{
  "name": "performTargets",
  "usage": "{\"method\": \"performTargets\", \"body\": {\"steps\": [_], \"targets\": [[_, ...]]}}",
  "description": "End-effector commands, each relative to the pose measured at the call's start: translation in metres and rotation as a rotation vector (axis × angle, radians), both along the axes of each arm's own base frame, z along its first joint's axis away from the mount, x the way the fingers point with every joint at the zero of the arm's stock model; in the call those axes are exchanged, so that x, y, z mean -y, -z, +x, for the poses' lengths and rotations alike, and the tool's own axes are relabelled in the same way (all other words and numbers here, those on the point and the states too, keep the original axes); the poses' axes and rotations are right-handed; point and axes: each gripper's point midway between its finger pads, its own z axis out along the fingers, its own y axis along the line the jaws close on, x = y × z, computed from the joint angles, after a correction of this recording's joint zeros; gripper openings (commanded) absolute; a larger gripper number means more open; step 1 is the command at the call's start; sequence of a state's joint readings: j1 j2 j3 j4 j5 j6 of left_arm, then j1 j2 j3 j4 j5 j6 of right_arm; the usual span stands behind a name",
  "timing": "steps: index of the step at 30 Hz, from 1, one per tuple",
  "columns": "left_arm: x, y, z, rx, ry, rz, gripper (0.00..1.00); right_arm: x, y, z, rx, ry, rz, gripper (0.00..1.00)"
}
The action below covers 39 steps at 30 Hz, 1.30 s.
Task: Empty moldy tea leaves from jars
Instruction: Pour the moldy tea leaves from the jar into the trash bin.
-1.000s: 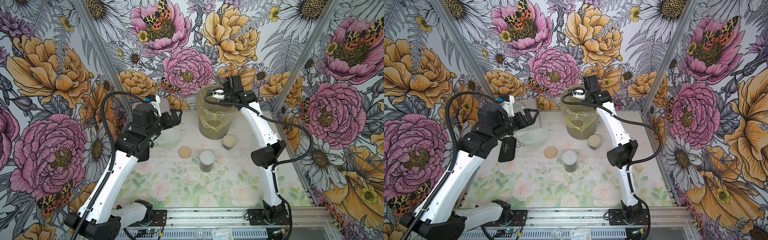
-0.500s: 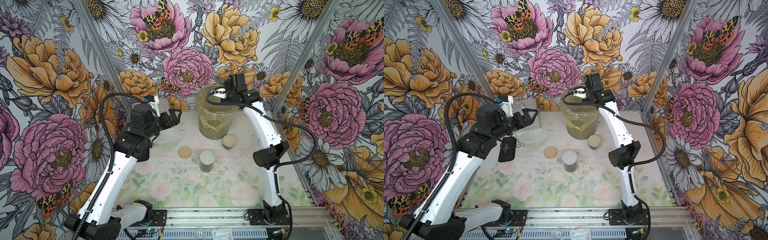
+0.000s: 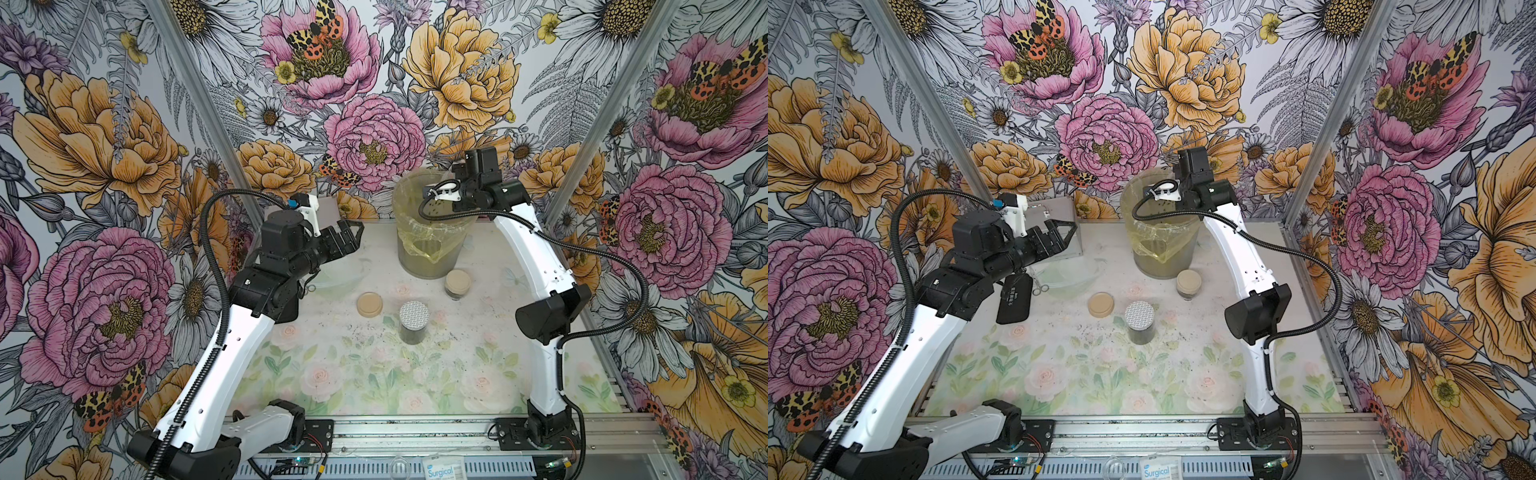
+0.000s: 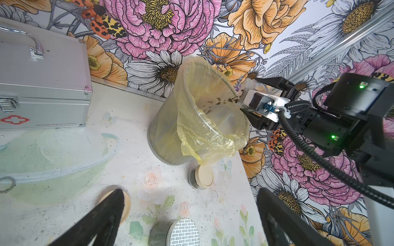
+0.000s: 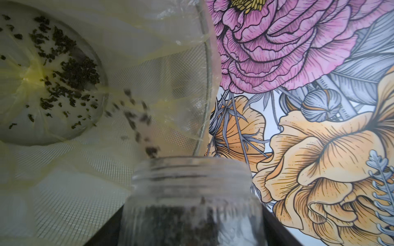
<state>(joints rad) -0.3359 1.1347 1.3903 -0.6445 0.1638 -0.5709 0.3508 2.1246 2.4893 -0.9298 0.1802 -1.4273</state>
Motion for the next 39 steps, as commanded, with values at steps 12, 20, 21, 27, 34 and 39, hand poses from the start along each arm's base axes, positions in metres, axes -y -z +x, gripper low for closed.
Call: {"method": "performTargets", "body": {"steps": [12,20,21,27,34,39], "targets": [[-0.002,0.002,-0.007,0.012,0.013,-0.014,0.99,0.001,-0.038,-0.003,0.112,-0.028,-0.001,0.0],[0.001,0.003,-0.009,0.016,0.033,-0.02,0.99,-0.004,-0.064,-0.012,0.181,-0.066,-0.023,0.0],[0.0,0.003,-0.009,0.017,0.033,-0.022,0.99,-0.005,-0.068,-0.012,0.192,-0.072,-0.024,0.0],[-0.001,0.002,-0.012,0.025,0.036,-0.022,0.99,-0.004,-0.075,-0.016,0.213,-0.089,-0.051,0.0],[-0.004,0.005,-0.016,0.022,0.034,-0.031,0.99,-0.003,-0.063,-0.023,0.181,-0.095,-0.073,0.0],[0.0,0.004,-0.018,0.025,0.062,-0.03,0.99,-0.003,-0.05,-0.025,0.15,-0.112,-0.106,0.0]]}}
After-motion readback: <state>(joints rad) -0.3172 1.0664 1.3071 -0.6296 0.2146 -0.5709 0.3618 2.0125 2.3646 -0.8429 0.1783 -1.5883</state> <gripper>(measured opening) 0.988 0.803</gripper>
